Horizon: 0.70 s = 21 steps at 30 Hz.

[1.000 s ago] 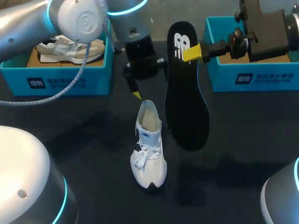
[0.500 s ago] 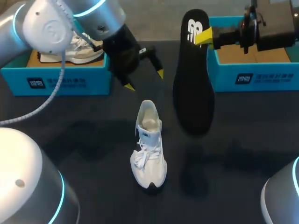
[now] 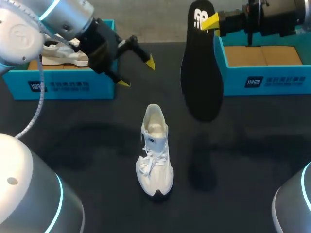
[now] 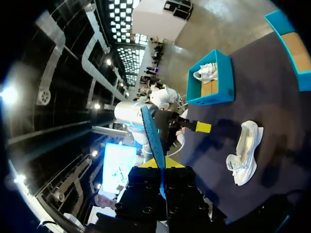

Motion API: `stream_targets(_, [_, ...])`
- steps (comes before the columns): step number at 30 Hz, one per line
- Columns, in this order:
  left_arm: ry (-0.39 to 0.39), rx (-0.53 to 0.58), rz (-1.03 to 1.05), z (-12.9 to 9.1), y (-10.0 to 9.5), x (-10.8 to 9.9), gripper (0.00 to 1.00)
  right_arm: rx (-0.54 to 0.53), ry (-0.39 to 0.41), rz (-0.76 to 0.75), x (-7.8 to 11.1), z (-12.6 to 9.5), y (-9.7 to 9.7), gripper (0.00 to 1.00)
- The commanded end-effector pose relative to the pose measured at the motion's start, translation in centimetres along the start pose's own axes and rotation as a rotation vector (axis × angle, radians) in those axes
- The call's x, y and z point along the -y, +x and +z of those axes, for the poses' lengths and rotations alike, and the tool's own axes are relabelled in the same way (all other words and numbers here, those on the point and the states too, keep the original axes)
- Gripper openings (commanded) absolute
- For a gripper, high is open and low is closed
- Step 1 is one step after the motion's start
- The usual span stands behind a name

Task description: Take the shoe out of the shoebox, open the shoe tongue, remove and reinsert the insole, then place the shoe into the shoebox

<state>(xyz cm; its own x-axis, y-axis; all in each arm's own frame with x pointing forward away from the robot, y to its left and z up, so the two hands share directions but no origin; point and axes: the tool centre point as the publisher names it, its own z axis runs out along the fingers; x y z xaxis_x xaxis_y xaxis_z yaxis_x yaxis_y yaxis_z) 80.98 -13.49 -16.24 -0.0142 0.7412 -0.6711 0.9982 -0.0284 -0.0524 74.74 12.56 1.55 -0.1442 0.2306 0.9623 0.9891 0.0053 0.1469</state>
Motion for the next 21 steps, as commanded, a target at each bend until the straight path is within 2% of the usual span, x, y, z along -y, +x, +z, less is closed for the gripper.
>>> stream_targets(1, [-0.005,0.132,0.003,0.0,0.6,0.2,1.00,0.001,0.082,-0.001,-2.1,0.5,0.0,0.00])
stream_targets(15, [-0.005,0.132,0.003,0.0,0.6,0.2,1.00,0.001,0.082,-0.001,-2.1,0.5,0.0,0.00])
stream_targets(18, [-0.013,0.211,0.001,-1.1,0.1,0.1,1.00,0.001,0.082,-0.001,-2.1,0.5,0.0,0.00])
stream_targets(21, [-0.028,0.281,0.006,-2.0,-0.5,-0.2,1.00,0.000,0.061,0.028,-3.2,0.4,-0.3,0.00])
